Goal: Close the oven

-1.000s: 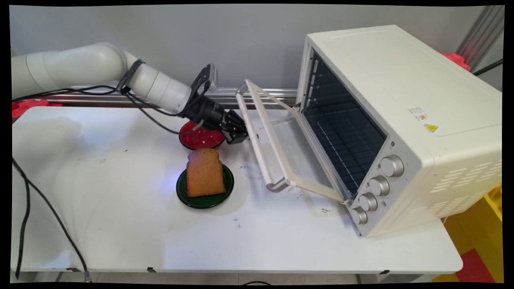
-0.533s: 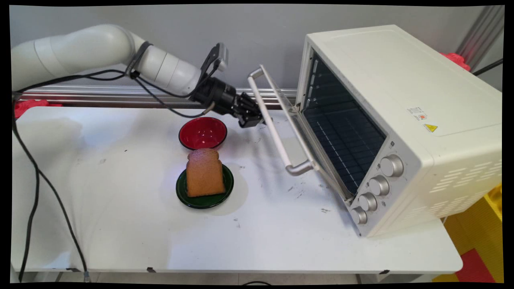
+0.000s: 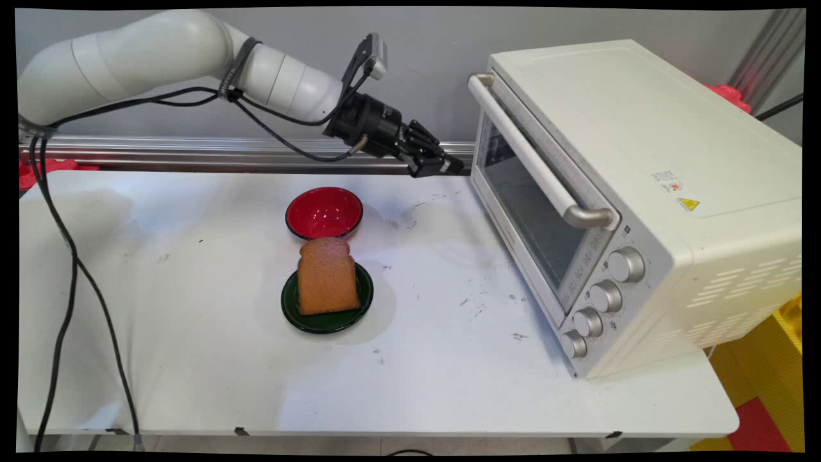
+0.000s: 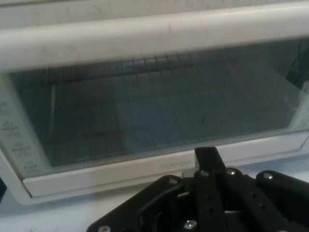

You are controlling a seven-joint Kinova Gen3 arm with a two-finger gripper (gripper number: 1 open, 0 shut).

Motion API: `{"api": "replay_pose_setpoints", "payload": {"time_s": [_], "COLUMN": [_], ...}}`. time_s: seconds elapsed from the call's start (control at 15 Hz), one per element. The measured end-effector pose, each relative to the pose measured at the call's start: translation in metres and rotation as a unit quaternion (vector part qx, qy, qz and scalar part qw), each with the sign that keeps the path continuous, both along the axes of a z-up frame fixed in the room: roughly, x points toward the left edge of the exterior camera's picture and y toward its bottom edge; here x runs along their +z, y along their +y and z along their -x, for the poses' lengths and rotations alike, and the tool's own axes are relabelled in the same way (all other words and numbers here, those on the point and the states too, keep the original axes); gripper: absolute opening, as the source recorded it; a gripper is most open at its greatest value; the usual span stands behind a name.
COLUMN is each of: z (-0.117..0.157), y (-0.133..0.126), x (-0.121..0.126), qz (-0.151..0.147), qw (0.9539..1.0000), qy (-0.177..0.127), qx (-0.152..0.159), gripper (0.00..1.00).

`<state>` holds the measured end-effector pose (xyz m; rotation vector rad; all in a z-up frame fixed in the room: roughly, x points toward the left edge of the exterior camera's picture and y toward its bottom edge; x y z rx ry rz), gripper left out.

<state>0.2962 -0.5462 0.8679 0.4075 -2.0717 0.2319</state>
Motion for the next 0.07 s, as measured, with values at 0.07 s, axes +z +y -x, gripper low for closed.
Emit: {"api": "replay_pose_setpoints", "payload": {"time_s": [0.07], "z": [0.0014], "y": [-0.0007], "x": [0.0019], "qz": [0.0], "qw": [1.0], "qy": [0.001], "qx": [0.0], "gripper": [0.0]}}
